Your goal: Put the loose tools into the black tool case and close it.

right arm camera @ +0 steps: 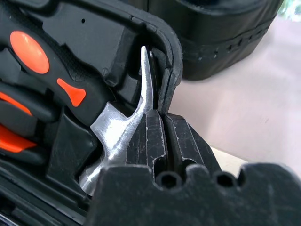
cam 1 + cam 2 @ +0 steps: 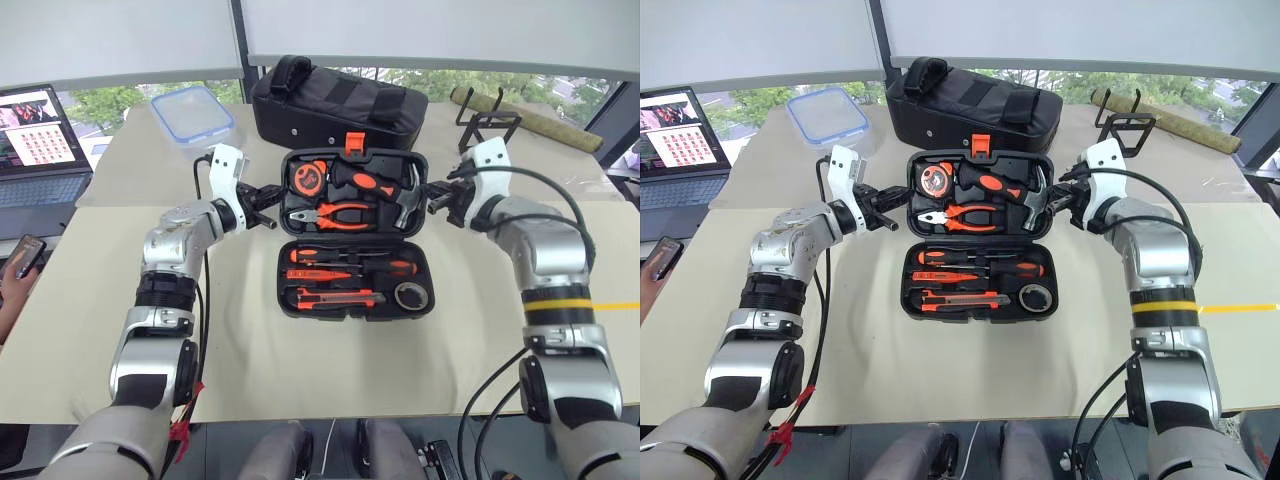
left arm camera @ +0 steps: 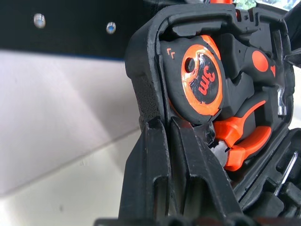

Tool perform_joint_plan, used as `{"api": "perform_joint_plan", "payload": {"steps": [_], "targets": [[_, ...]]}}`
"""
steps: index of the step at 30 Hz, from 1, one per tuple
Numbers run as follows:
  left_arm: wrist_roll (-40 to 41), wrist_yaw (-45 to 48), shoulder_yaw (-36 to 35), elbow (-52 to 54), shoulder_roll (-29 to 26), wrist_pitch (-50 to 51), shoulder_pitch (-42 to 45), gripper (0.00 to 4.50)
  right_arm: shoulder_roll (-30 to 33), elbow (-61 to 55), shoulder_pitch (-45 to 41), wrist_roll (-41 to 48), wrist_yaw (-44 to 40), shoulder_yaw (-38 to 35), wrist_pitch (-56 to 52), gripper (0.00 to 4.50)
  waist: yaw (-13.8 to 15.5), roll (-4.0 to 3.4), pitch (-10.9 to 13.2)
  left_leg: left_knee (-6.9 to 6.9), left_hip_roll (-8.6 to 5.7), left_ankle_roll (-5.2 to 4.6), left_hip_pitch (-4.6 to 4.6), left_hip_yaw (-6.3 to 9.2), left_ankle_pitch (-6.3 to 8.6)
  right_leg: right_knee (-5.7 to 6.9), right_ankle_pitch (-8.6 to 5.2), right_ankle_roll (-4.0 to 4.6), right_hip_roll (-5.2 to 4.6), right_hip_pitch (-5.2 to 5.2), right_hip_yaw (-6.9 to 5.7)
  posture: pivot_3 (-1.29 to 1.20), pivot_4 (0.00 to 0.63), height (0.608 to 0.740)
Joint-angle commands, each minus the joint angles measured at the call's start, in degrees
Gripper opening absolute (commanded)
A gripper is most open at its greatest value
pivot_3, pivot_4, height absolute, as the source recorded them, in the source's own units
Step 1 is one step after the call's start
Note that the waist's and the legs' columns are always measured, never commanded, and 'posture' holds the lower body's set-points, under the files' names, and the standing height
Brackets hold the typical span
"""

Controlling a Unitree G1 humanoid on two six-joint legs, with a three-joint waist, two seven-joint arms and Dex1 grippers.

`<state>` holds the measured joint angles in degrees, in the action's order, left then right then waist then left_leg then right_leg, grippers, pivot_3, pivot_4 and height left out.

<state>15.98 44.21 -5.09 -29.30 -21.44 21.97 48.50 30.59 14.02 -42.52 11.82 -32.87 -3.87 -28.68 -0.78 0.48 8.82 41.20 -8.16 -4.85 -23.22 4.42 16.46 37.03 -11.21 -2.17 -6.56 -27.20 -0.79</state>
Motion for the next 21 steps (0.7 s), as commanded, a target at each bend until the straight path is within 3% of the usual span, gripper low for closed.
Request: {"api": "perform_joint_plan", "payload": {"steps": [1, 7, 15, 16, 21], "targets": [[-1.96, 2.44, 3.15, 7.93, -0.31, -7.25, -5.61, 0.07, -0.95, -10.27, 5.86, -0.36, 0.33, -0.36, 7.02, 0.0, -0.26, -0.02, -0.01, -0.04, 0.0, 0.0, 0.05, 0.01, 0.01, 0.0, 0.0, 0.0, 0.01, 0.0, -0.01, 0.0, 0.15, 0.722], [-4.13, -2.87, 3.12, 19.79, -0.52, -11.71, -15.5, 0.07, -0.95, -19.03, 17.7, -4.7, 3.6, -0.75, 18.68, 0.0, -0.03, -0.04, -0.05, -0.19, -0.01, 0.0, 0.43, -0.03, 0.01, -0.05, 0.0, 0.0, 0.06, 0.27, 0.08, 0.0, 0.15, 0.722], [2.55, -7.19, -2.5, 39.63, -4.16, 1.12, -28.98, 0.07, 0.56, -35.81, 33.94, 0.52, -0.18, -4.81, 21.34, 0.0, 0.16, -0.07, -0.06, -0.37, 0.03, -0.01, 1.28, -0.12, 0.03, -0.3, -0.02, -0.01, 0.38, 1.01, 0.38, 0.0, 0.15, 0.722], [3.68, -7.52, -3.37, 42.12, -4.81, 3.05, -30.94, 0.39, 1.24, -38.37, 36.64, 1.52, -1.27, -5.4, 21.1, 0.0, 0.08, -0.09, -0.07, -0.4, 0.04, -0.01, 1.3, -0.13, 0.04, -0.3, -0.03, -0.01, 0.41, 0.97, 0.42, 0.0, 0.15, 0.722], [13.28, -3.78, -11.0, 52.4, -12.62, 14.57, -40.92, 2.2, 7.12, -49.73, 49.3, 11.08, -6.26, -13.7, 11.68, 1.61, 0.15, -0.14, -0.07, -0.57, 0.15, 0.09, 1.48, -0.2, 0.09, -0.29, -0.07, 0.05, 0.53, 0.93, 0.75, 0.0, 0.15, 0.722]]}}
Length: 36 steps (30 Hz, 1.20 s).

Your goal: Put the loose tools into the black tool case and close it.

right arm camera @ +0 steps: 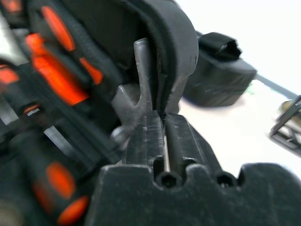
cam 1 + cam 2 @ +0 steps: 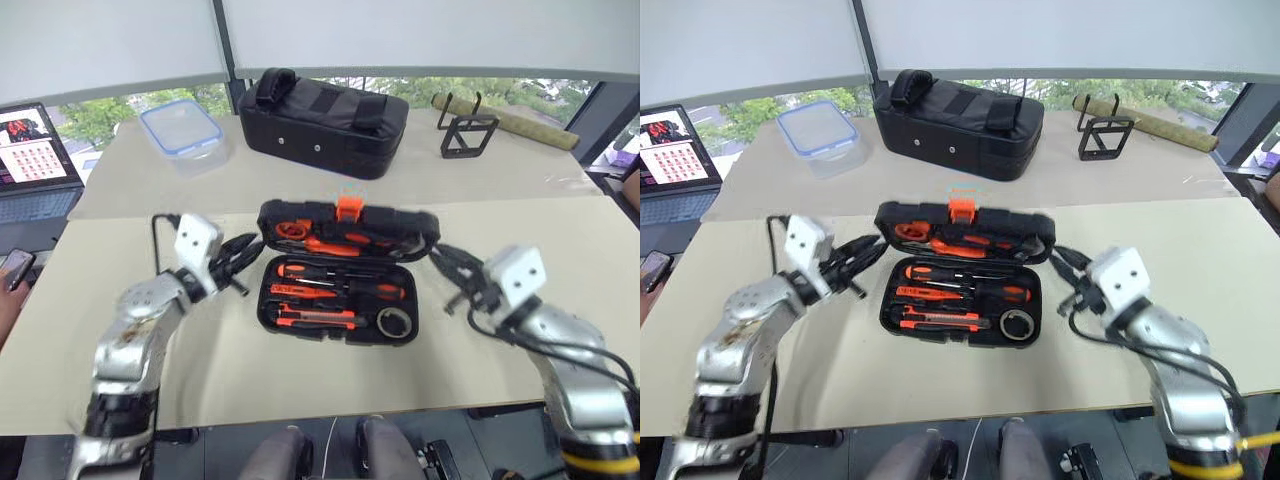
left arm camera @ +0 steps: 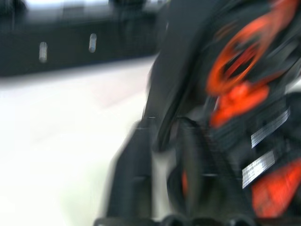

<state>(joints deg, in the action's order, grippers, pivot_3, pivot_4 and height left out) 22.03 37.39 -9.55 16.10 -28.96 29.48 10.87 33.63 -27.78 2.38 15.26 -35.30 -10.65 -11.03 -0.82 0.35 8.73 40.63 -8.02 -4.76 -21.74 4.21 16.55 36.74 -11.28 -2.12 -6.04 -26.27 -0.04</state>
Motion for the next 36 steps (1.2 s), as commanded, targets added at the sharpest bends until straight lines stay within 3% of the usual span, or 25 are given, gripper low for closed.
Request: {"api": "perform_joint_plan", "payload": {"steps": [1, 3, 6, 9, 10, 12, 14, 17, 19, 22, 28, 32, 36], "targets": [[10.44, 7.63, -9.16, 7.12, -9.36, 9.93, -5.96, 2.75, 7.05, -10.23, 9.36, 12.11, -8.9, -10.66, -8.45, 2.05, 0.3, 0.0, 0.03, 0.03, 0.0, 0.0, -0.01, 0.0, 0.0, -0.02, -0.02, 0.02, 0.16, 0.01, 0.02, 0.0, 0.15, 0.722], [13.75, 13.76, -11.95, 6.52, -15.18, 12.04, -9.35, 3.4, 11.23, -12.9, 16.2, 17.67, -15.74, -15.37, -11.27, 2.05, 0.86, -0.01, 0.04, 0.07, -0.01, -0.03, -0.02, 0.0, 0.03, -0.04, -0.04, 0.04, 0.19, 0.05, 0.04, 0.0, 0.15, 0.722], [14.07, 23.09, -11.74, 1.16, -23.95, 11.89, -11.78, 3.4, 15.86, -14.7, 25.86, 21.32, -25.85, -20.22, -12.09, 2.05, 1.77, -0.06, 0.06, 0.01, 0.03, -0.01, 0.45, -0.01, 0.35, -0.24, -0.11, 0.04, 0.23, 0.3, -0.01, 0.0, 0.15, 0.722], [13.09, 26.01, -10.93, -1.53, -25.89, 8.67, -11.37, 3.4, 17.34, -14.93, 28.62, 22.6, -28.02, -21.78, -12.75, 2.05, 2.08, -0.07, 0.09, -0.06, 0.24, 0.18, 1.03, 0.02, 0.68, -0.76, -0.13, 0.01, 0.38, 1.19, -0.14, 0.0, 0.15, 0.722], [10.79, 26.31, -9.4, -4.15, -26.37, 6.1, -9.53, 3.4, 18.0, -14.77, 29.1, 22.41, -28.53, -21.6, -13.38, 2.05, 2.13, -0.07, 0.09, -0.06, 0.24, -0.22, 1.23, 0.01, 1.04, -0.79, -0.15, -0.01, 0.37, 1.37, -0.12, 0.0, 0.15, 0.722], [0.51, 25.61, 2.04, -19.9, -22.45, -1.83, 9.11, 3.47, 18.94, -12.1, 27.31, 15.78, -27.93, -14.32, -10.61, 1.54, 3.12, -0.02, 0.12, -0.06, 0.25, -0.19, 1.5, 0.0, 1.11, -0.83, -0.18, -0.06, 0.36, 1.64, -0.12, 0.0, 0.15, 0.722], [-6.53, 25.58, 10.68, -32.4, -16.25, -8.55, 23.93, 2.93, 19.17, -10.06, 23.79, 9.88, -26.07, -7.08, -8.33, 0.99, 4.93, 0.28, 0.15, -0.03, 0.32, -0.08, 1.56, 0.07, 1.05, -0.94, -0.12, 0.0, 0.38, 1.81, -0.32, 0.0, 0.15, 0.722], [-12.9, 27.66, 16.97, -44.8, -9.7, -18.17, 33.82, 1.86, 18.93, -8.58, 18.7, 6.23, -24.3, -0.54, -8.28, 0.0, 4.96, 0.41, 0.05, 0.12, 0.28, 0.58, 1.31, 0.23, 0.59, -1.19, 0.3, -0.01, 0.39, 1.86, -0.46, 0.0, 0.15, 0.722], [-15.87, 27.91, 19.4, -52.5, -5.99, -23.35, 38.45, 1.05, 18.93, -7.48, 16.15, 3.37, -23.96, 3.16, -7.02, 0.0, 4.0, 0.38, 0.03, 0.09, 0.07, 0.38, 1.27, 0.05, 0.71, -1.05, 0.15, -0.21, 0.07, 1.88, -0.33, 0.0, 0.15, 0.722], [-20.08, 27.71, 22.81, -61.83, -0.53, -30.86, 43.74, 0.03, 18.39, -5.77, 12.46, 0.01, -23.14, 8.37, -6.24, 0.0, 2.41, 0.45, 0.02, 0.33, -0.01, -0.27, 0.34, -0.08, 0.41, -0.71, 0.13, -0.26, -0.21, 0.85, -0.47, 0.0, 0.15, 0.722], [-23.29, 33.88, 26.0, -66.88, 3.09, -36.09, 46.22, 0.03, 14.95, -1.09, 1.38, -5.53, -18.35, 14.4, -7.79, 0.0, 1.28, 0.56, 0.07, 0.51, -0.1, -0.29, -0.42, -0.02, 0.41, -0.77, 0.19, -0.16, -0.38, -0.02, -0.79, 0.0, 0.15, 0.722], [-22.97, 43.0, 27.13, -62.26, 0.27, -35.42, 43.0, 0.03, 11.72, 5.22, -6.69, -9.23, -13.1, 14.48, -7.85, 0.0, 1.35, 0.55, 0.07, 0.55, -0.1, -0.29, -0.37, -0.03, 0.41, -0.74, 0.22, -0.12, -0.38, 0.0, -0.76, 0.0, 0.15, 0.722], [-20.17, 49.91, 26.01, -54.02, -3.92, -31.05, 38.36, 0.03, 11.62, 8.82, -9.57, -8.83, -12.03, 11.76, -8.18, 0.0, 1.31, 0.51, 0.06, 0.54, -0.11, -0.3, -0.36, -0.03, 0.41, -0.67, 0.22, -0.12, -0.34, -0.03, -0.72, 0.0, 0.15, 0.722]]}}
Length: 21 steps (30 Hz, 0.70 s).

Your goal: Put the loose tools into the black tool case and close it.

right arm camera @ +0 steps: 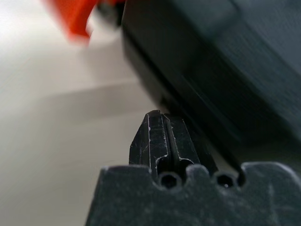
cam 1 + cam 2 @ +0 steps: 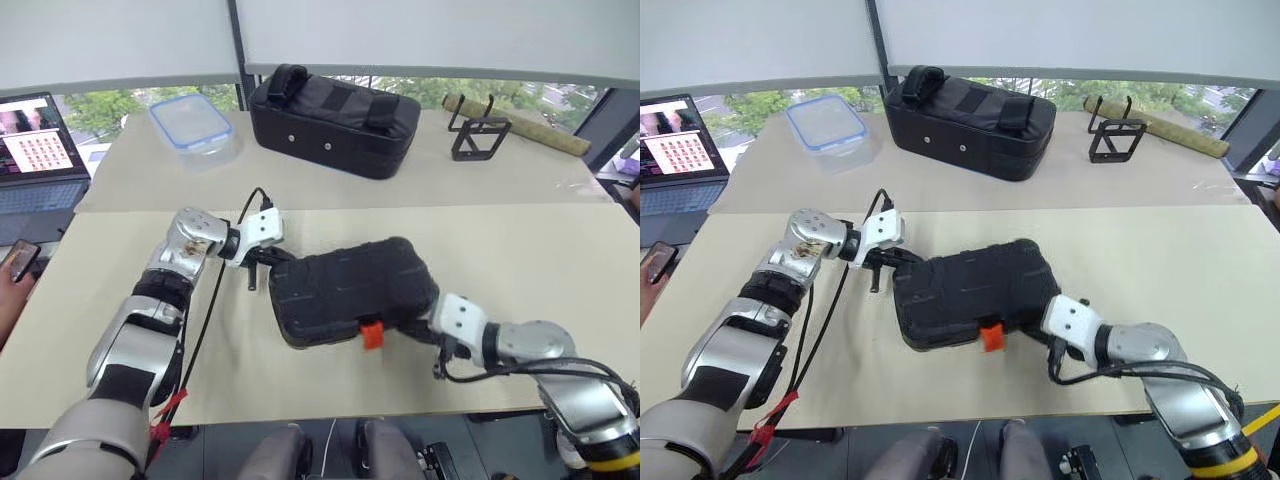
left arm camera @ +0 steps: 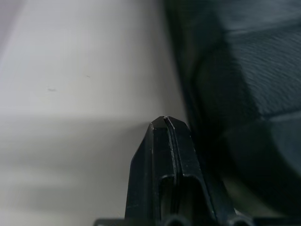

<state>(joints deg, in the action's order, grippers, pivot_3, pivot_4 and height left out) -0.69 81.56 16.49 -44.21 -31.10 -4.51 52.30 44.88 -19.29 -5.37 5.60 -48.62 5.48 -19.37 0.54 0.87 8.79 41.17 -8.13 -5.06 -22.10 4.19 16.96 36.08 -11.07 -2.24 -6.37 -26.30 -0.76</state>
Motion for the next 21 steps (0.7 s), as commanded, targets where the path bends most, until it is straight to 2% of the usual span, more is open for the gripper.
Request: {"api": "perform_joint_plan", "payload": {"steps": [1, 4, 7, 10, 13, 16, 21], "targets": [[3.03, 5.46, -0.81, 7.77, -2.26, 3.83, -3.65, 0.03, 0.85, 0.14, -1.53, 1.81, 0.46, -5.04, -0.24, 0.0, -0.05, -0.02, 0.0, -0.01, 0.0, 0.0, -0.01, -0.01, 0.0, 0.01, 0.0, 0.0, 0.02, -0.04, 0.01, 0.0, 0.15, 0.722], [5.56, 3.02, -4.3, 10.75, -2.26, 8.84, -3.04, 0.03, 2.55, -1.94, 0.39, 5.31, -2.26, -8.1, -1.98, 0.0, 0.48, -0.02, 0.01, 0.05, 0.0, 0.0, -0.1, 0.16, 0.0, 0.01, 0.0, 0.0, 0.23, -0.07, -0.06, 0.0, 0.15, 0.722], [12.85, 3.25, -8.06, 17.54, -0.89, 22.64, -0.42, 0.03, 4.4, -6.17, 3.54, 11.94, -6.21, -13.05, -5.12, 0.0, 0.98, -0.02, 0.02, 0.22, -0.02, 0.0, -0.19, 0.23, 0.0, 0.01, 0.0, 0.01, 0.25, -0.03, -0.04, 0.0, 0.15, 0.722], [17.24, 4.36, -7.2, 25.58, 0.8, 31.51, -0.37, 0.03, 5.68, -9.95, 6.22, 16.95, -8.39, -16.21, -8.03, 0.0, 0.93, -0.03, 0.02, 0.43, -0.01, -0.06, -0.25, 0.31, 0.04, 0.03, 0.0, 0.0, 0.26, 0.05, -0.01, 0.0, 0.15, 0.722], [13.93, 5.83, 0.58, 30.34, 3.93, 28.39, -2.73, 0.03, 6.59, -12.66, 9.33, 17.79, -9.5, -15.83, -8.16, 0.0, 0.9, -0.14, -0.05, 0.41, -0.01, -0.07, -0.16, 0.31, 0.05, 0.02, 0.01, 0.0, 0.18, 0.14, 0.02, 0.0, 0.15, 0.722], [8.95, 4.43, 6.54, 28.54, 6.54, 24.12, -3.44, 0.03, 5.8, -12.72, 9.36, 16.45, -7.97, -13.46, -7.65, 0.0, 0.89, -0.17, -0.07, 0.41, 0.0, -0.07, -0.11, 0.28, 0.05, 0.02, 0.01, 0.0, 0.08, 0.19, 0.06, 0.0, 0.15, 0.722], [1.29, 2.41, 12.66, 23.68, 7.02, 12.7, -4.26, 0.03, 4.5, -11.64, 8.35, 13.51, -5.79, -8.26, -6.98, 0.0, 0.66, -0.42, -0.23, 0.38, 0.06, -0.05, 0.06, 0.22, 0.06, 0.02, 0.05, 0.07, 0.0, 0.29, 0.18, 0.0, 0.15, 0.722]]}}
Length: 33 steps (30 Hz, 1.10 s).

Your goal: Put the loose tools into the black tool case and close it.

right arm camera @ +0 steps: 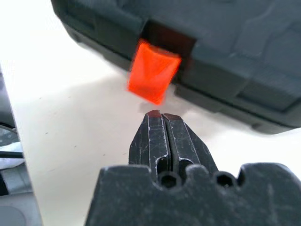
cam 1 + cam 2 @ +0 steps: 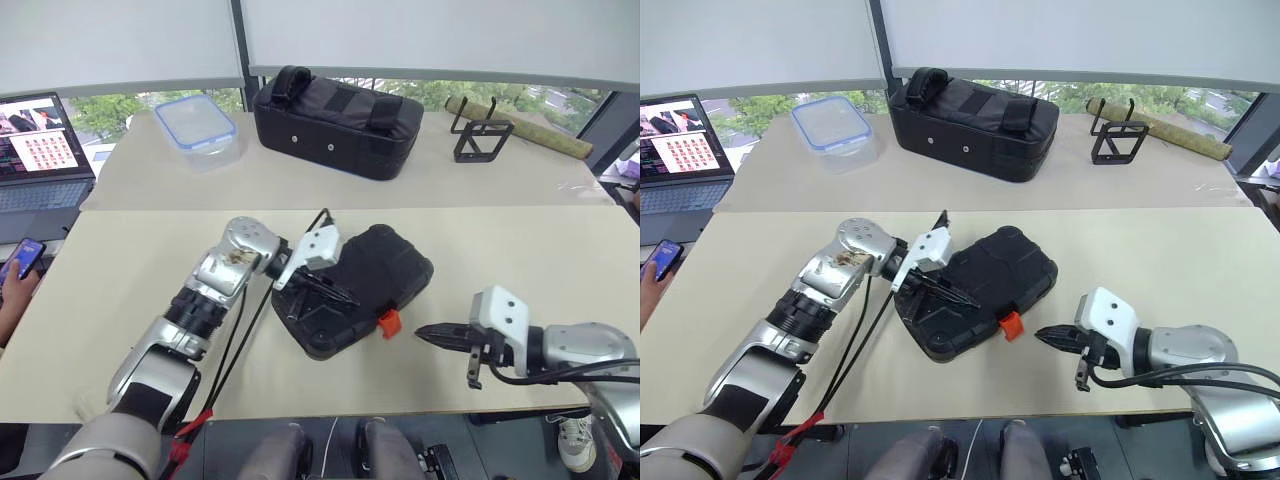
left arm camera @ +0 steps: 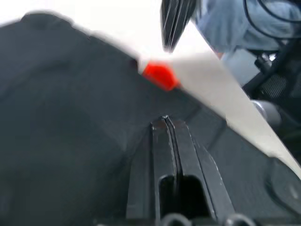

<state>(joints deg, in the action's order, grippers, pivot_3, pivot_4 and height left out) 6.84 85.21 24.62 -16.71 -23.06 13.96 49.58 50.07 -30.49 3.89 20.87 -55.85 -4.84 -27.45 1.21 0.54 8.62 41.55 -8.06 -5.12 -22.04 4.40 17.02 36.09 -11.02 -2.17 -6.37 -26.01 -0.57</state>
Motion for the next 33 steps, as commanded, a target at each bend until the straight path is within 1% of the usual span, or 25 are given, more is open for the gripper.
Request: {"api": "perform_joint_plan", "payload": {"steps": [1, 4, 7, 12, 14, 19, 21, 23, 25, 27, 33], "targets": [[-6.37, -1.21, 4.68, -4.23, -0.91, -6.27, -1.65, 0.03, -0.95, 0.15, -1.1, -2.85, 1.86, 3.45, 1.42, 0.0, 0.04, -0.12, -0.1, -0.03, 0.0, 0.0, 0.1, -0.03, 0.0, -0.01, 0.0, 0.0, -0.02, 0.08, 0.02, 0.0, 0.15, 0.722], [-6.13, -1.32, 4.49, -4.85, -0.64, -6.85, -1.64, 0.03, -2.12, 2.21, -1.87, -5.61, 3.27, 6.94, 2.5, 0.0, 0.14, -0.1, -0.11, -0.1, 0.01, -0.02, 0.4, -0.02, 0.02, -0.07, -0.01, -0.02, -0.01, 0.39, 0.01, 0.0, 0.15, 0.722], [-5.42, -1.62, 3.94, -4.65, -0.41, -6.17, -1.64, 0.03, -4.74, 5.06, -4.07, -7.93, 5.63, 9.67, 2.72, 0.0, 0.14, -0.09, -0.11, -0.29, 0.0, -0.12, 0.85, -0.02, 0.08, -0.19, -0.03, -0.05, 0.01, 0.8, 0.01, 0.0, 0.15, 0.722], [-5.34, -2.28, 3.48, -4.5, -0.34, -6.07, -1.72, 0.03, -8.05, 8.47, -7.26, -9.84, 7.5, 12.26, 2.52, 0.0, 0.13, -0.1, -0.12, -0.37, -0.02, -0.13, 0.92, -0.02, 0.09, -0.18, -0.04, -0.07, 0.07, 0.82, 0.0, 0.0, 0.15, 0.722], [-5.28, -2.42, 3.35, -4.46, -0.47, -6.07, -1.77, 0.03, -7.35, 7.64, -7.19, -9.54, 6.18, 12.36, 2.14, 0.0, 0.06, -0.08, -0.14, -0.36, -0.02, -0.13, 0.92, -0.02, 0.09, -0.17, -0.04, -0.07, 0.12, 0.83, 0.0, 0.0, 0.15, 0.722], [-5.27, -3.18, 2.82, -4.94, -0.53, -6.59, -1.65, 0.03, -3.02, 3.4, -4.52, -4.52, 1.24, 8.19, 0.17, 0.0, 0.2, -0.1, -0.15, -0.39, -0.02, -0.12, 0.93, -0.01, 0.09, -0.18, -0.04, -0.07, 0.2, 0.82, -0.01, 0.0, 0.15, 0.722], [-5.28, -3.68, 2.58, -5.72, -0.18, -6.91, -1.19, 0.03, 0.23, 1.14, -2.36, -1.56, -2.38, 5.4, -0.04, 0.0, 0.21, -0.1, -0.15, -0.39, -0.02, -0.12, 0.93, -0.03, 0.09, -0.19, -0.04, -0.07, 0.19, 0.82, -0.01, 0.0, 0.15, 0.722], [-5.31, -4.18, 2.42, -6.43, 0.31, -7.2, -0.75, 0.03, 1.16, -0.03, -2.06, 1.0, -3.33, 3.08, -0.97, 0.0, 0.31, -0.1, -0.16, -0.41, -0.03, -0.12, 0.92, -0.02, 0.09, -0.2, -0.05, -0.08, 0.19, 0.82, -0.02, 0.0, 0.15, 0.722], [-5.45, -4.4, 2.5, -6.8, 0.76, -7.42, -0.52, 0.03, -1.2, 1.08, -5.38, 1.31, -0.16, 3.73, -2.61, 0.0, 0.24, -0.01, -0.21, -0.41, 0.0, -0.12, 0.93, -0.01, 0.09, -0.23, -0.04, -0.08, 0.15, 0.85, -0.03, 0.0, 0.15, 0.722], [-5.62, -4.43, 2.59, -6.98, 0.98, -7.69, -0.49, 0.03, -3.04, 2.49, -8.16, -0.19, 1.78, 5.97, -2.93, 0.0, 0.07, 0.03, -0.25, -0.47, 0.02, -0.1, 0.96, -0.02, 0.1, -0.23, -0.04, -0.07, 0.09, 0.87, 0.0, 0.0, 0.15, 0.722], [-5.92, -4.43, 2.68, -7.46, 1.03, -8.52, -0.35, 0.03, -4.42, 4.69, -10.25, -3.1, 2.81, 10.48, -2.9, 0.0, 0.24, 0.04, -0.26, -0.54, 0.0, -0.11, 0.93, -0.01, 0.09, -0.23, -0.04, -0.07, 0.05, 0.8, -0.01, 0.0, 0.15, 0.722]]}}
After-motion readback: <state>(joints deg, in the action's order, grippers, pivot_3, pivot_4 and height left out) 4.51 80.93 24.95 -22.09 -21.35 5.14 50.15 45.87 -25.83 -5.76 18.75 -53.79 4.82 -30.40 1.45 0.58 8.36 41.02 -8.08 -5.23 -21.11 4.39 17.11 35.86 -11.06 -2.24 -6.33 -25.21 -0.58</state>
